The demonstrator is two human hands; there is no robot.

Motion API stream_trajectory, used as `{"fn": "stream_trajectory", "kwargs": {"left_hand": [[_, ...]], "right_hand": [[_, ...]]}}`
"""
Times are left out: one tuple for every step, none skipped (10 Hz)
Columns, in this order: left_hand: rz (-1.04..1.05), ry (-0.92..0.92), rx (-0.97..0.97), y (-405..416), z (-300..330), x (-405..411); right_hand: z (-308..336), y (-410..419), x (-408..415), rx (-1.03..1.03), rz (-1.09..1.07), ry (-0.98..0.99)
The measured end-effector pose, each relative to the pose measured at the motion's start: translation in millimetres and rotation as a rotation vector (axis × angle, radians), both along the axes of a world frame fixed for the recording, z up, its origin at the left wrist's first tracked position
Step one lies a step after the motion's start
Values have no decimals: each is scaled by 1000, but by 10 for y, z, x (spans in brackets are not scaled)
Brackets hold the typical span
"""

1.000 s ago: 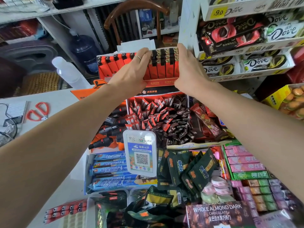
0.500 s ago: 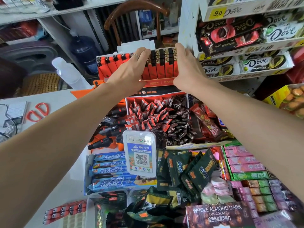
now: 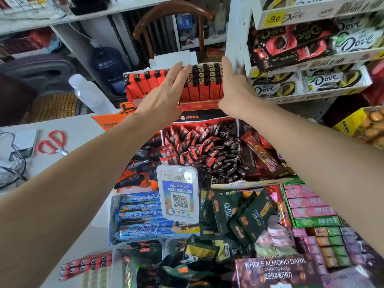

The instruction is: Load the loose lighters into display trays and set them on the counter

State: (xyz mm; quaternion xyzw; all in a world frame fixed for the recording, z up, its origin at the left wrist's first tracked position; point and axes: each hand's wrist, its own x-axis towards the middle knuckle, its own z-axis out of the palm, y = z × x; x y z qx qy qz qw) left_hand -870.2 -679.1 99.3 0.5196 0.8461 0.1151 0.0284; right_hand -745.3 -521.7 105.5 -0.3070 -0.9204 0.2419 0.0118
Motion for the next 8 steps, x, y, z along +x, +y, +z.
{"fn": "stream_trajectory", "kwargs": {"left_hand": [[15, 52, 32, -66, -7, 10], [79, 112, 52, -111, -23, 57], [166, 117, 25, -135, -59, 104], [209, 94, -6, -144, -104, 139], [231, 100, -6, -147, -115, 147], [225, 59, -16, -156, -75, 183], [177, 13, 37, -219, 30, 220], [90, -46, 335, -449, 206, 244]], "right_hand": [[-2, -26, -12, -16, -44, 6], [-44, -80, -4, -8, -87, 15], [-106, -125, 10, 17, -118, 36], [-189, -149, -2, 54, -131, 80], [-220, -154, 5, 65, -143, 105], [-186, -202, 26, 64, -140, 93], [-109, -283, 149, 46, -114, 122], [16, -398, 453, 61, -26, 299]]}}
